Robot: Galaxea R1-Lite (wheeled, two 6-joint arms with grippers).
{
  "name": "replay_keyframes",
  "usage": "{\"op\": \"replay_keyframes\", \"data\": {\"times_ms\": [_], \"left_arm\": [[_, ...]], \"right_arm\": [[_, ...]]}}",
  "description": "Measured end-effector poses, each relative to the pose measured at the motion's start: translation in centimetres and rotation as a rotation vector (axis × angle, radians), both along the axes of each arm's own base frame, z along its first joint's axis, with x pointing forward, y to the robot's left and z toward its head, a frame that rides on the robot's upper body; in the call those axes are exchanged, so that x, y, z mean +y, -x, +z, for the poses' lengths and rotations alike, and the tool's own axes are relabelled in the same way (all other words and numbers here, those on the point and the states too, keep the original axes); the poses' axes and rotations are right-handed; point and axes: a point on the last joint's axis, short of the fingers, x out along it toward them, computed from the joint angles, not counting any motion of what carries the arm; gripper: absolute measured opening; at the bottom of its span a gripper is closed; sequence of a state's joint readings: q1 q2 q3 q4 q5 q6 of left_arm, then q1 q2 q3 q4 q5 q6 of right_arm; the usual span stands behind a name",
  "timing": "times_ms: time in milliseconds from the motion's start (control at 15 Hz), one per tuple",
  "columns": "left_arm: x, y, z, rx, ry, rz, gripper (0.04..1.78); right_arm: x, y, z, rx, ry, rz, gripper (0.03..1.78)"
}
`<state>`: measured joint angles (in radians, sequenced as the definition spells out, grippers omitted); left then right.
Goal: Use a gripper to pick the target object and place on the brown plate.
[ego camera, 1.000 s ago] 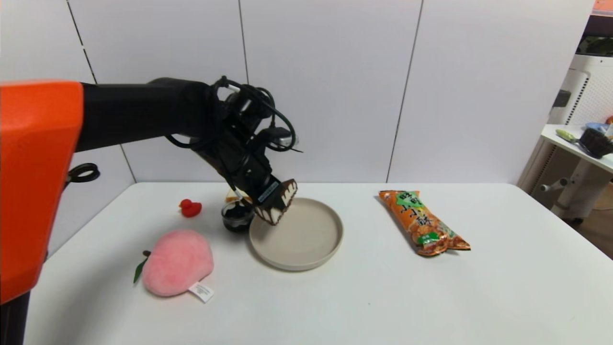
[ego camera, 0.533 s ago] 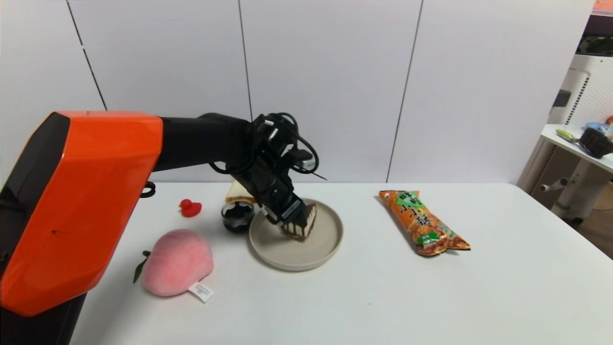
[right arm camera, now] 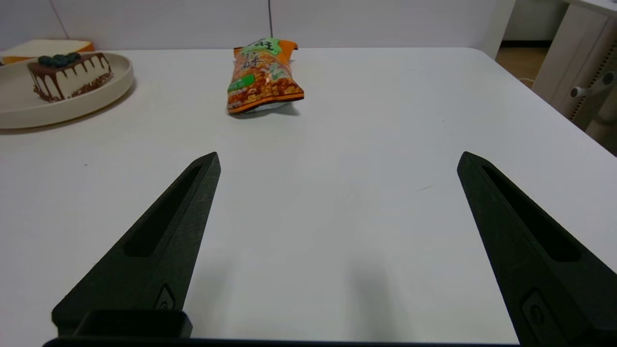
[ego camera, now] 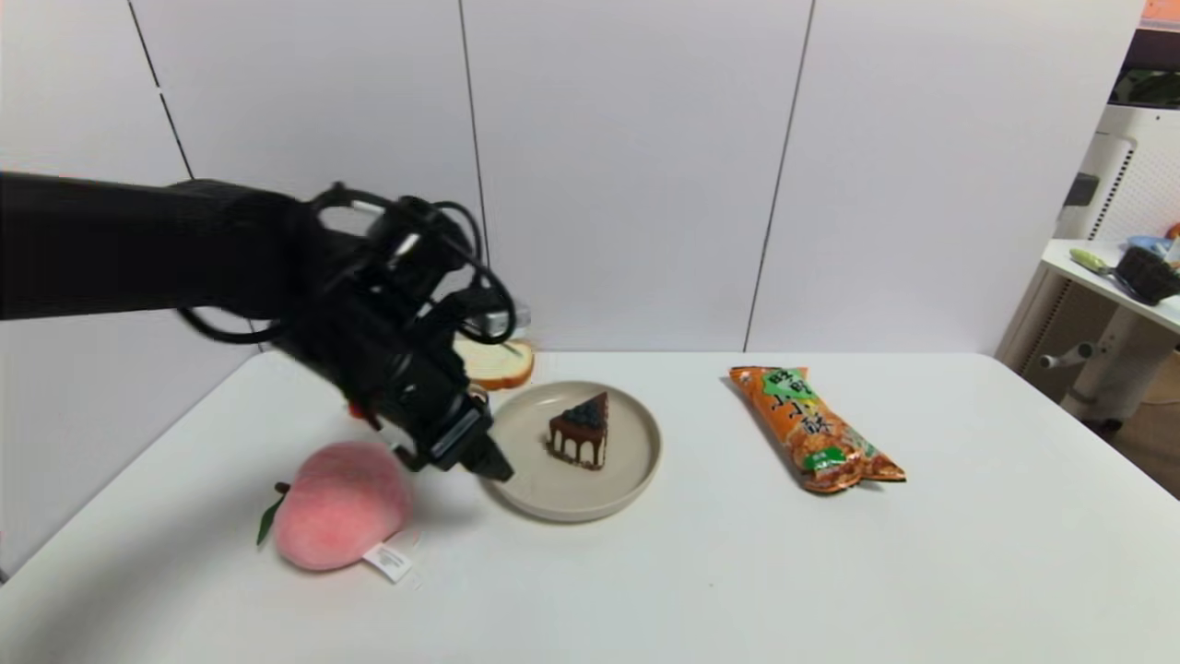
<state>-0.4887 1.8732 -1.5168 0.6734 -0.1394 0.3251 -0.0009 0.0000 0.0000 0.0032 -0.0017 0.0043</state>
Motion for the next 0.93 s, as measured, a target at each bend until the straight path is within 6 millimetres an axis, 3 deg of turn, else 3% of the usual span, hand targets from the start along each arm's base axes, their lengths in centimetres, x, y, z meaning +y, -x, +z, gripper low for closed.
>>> {"op": "replay_keyframes", "data": {"times_ms": [200,400,600,933], "left_arm": [[6.6,7.6,-0.9,-0.004,0.009,0.106,1.6],[11.9,16.1,-4.7,-0.092,0.074,0.266,1.63],[14.5,22.4,-8.3,-0.326,0.187,0.412,1.66],[15.7,28.5,-11.7,-0.674,0.258,0.566,1.67]], "right_arm": [[0.0,0.0,0.0,0.0,0.0,0.0,1.7],[0.0,0.0,0.0,0.0,0.0,0.0,1.7],[0.0,0.0,0.0,0.0,0.0,0.0,1.7],[0.0,0.0,0.0,0.0,0.0,0.0,1.7]]}}
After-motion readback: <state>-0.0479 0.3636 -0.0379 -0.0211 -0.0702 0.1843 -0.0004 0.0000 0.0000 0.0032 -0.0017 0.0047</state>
